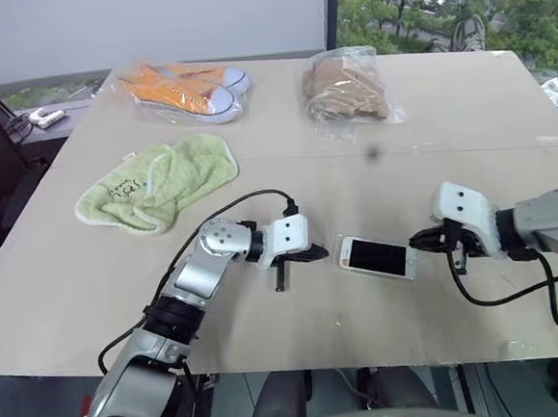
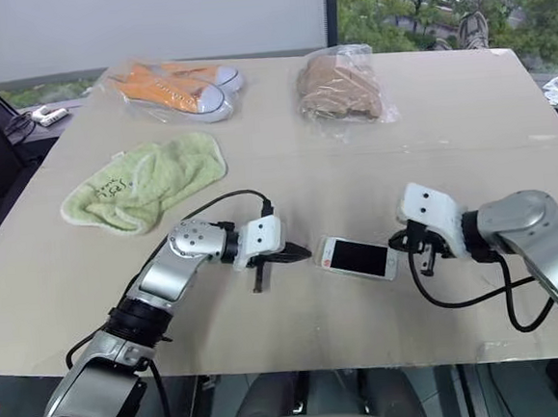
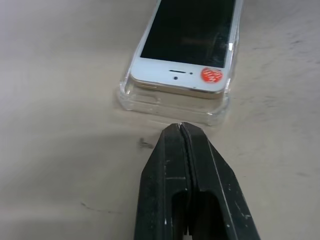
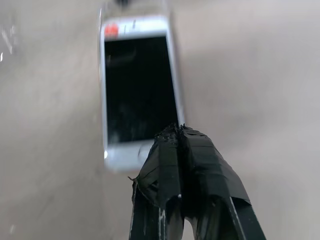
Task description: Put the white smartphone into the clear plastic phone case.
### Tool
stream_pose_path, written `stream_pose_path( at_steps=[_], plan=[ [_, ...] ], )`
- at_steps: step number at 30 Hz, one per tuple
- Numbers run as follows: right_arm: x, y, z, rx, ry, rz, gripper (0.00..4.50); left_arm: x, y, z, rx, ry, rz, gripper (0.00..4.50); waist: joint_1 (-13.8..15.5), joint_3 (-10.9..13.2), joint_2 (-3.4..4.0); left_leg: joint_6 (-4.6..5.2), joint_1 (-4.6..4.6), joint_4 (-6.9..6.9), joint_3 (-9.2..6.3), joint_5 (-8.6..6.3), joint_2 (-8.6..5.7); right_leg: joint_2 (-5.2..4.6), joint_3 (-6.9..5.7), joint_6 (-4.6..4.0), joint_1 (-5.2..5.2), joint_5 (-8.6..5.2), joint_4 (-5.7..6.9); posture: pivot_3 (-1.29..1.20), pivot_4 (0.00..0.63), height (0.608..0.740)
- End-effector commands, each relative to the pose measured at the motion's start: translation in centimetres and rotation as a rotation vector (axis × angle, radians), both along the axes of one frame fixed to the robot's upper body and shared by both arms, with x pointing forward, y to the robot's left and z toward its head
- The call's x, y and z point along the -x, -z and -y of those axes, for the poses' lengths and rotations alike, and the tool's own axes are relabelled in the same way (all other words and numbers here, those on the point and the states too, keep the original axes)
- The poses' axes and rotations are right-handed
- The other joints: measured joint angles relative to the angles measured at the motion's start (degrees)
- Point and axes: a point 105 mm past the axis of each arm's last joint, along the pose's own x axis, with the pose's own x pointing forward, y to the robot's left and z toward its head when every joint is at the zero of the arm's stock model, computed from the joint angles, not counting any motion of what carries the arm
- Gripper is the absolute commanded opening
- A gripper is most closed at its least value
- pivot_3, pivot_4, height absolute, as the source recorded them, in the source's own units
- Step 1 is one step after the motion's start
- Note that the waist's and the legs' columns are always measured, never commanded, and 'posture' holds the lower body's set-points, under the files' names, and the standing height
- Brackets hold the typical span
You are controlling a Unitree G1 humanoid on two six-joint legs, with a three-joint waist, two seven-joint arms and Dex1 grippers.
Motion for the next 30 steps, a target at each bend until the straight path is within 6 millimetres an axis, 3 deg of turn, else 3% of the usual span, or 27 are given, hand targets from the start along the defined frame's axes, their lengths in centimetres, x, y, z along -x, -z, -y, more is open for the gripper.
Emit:
stream_pose_path(
  at_steps=[1, 2, 3, 5, 8, 14, 24, 30],
  plan=[
    [0.0, -0.4, 1.1, 0.042, 0.009, 0.025, 0.87, -0.2, 0.4, 0.0, -0.025, -0.004, 0.006, 0.0, -0.05, 0.0, 0.01, 0.0, 0.01, 0.01, 0.01, 0.0, 0.0, 0.0, 0.01, 0.0, 0.0, 0.0, 0.02, 0.0, 0.15, 0.74],
    [0.3, -0.1, 1.2, 0.048, 0.006, 0.011, 1.27, -0.2, 0.5, -0.1, -0.027, -0.004, 0.005, 0.0, -0.05, 0.0, 0.0, 0.0, 0.02, 0.02, 0.02, 0.0, 0.0, 0.0, 0.02, 0.0, 0.0, 0.0, 0.03, 0.0, 0.15, 0.74],
    [0.4, 0.2, 1.3, 0.056, 0.001, 0.002, 1.97, -0.2, 0.5, -0.2, -0.031, -0.004, 0.007, 0.0, -0.06, 0.0, 0.01, 0.0, 0.02, 0.02, 0.01, 0.0, 0.0, 0.0, 0.01, 0.0, 0.01, 0.0, 0.04, 0.0, 0.15, 0.74],
    [0.6, 0.6, 1.2, 0.063, -0.003, -0.01, 2.78, -0.2, 0.6, -0.3, -0.036, -0.006, 0.008, 0.0, -0.1, -0.01, 0.01, 0.0, 0.03, 0.02, 0.01, 0.0, 0.0, 0.01, 0.01, 0.0, 0.01, 0.0, 0.04, 0.0, 0.15, 0.74],
    [0.5, 0.8, 1.1, 0.06, -0.011, -0.015, 2.78, -0.1, 0.5, -0.4, -0.034, -0.007, 0.007, 0.0, -0.07, -0.01, 0.01, 0.0, 0.04, 0.02, 0.01, 0.0, 0.0, 0.01, 0.01, 0.0, 0.01, 0.0, 0.04, 0.0, 0.15, 0.74],
    [0.3, 1.0, 0.8, 0.058, -0.025, -0.016, 0.04, -0.1, 0.4, -0.3, -0.029, -0.008, 0.007, 0.0, -0.08, 0.0, 0.01, 0.0, 0.04, 0.03, 0.01, 0.0, 0.0, 0.01, 0.01, 0.0, 0.01, 0.0, 0.04, 0.0, 0.15, 0.74],
    [0.2, 1.5, 0.5, 0.09, -0.043, -0.021, 0.04, 0.0, 0.3, -0.1, -0.023, -0.005, 0.008, 0.0, -0.08, 0.0, 0.01, 0.0, 0.04, 0.03, 0.01, 0.0, 0.0, 0.01, 0.01, 0.0, 0.01, 0.0, 0.03, 0.0, 0.15, 0.74],
    [0.0, 1.0, -0.8, 0.054, -0.064, -0.016, 0.04, 0.1, 0.1, 0.3, -0.015, 0.0, 0.011, 0.0, -0.05, -0.01, 0.01, 0.0, 0.04, 0.03, 0.0, 0.0, 0.0, 0.01, 0.01, 0.0, 0.01, 0.0, 0.03, 0.0, 0.15, 0.74]
  ],
)
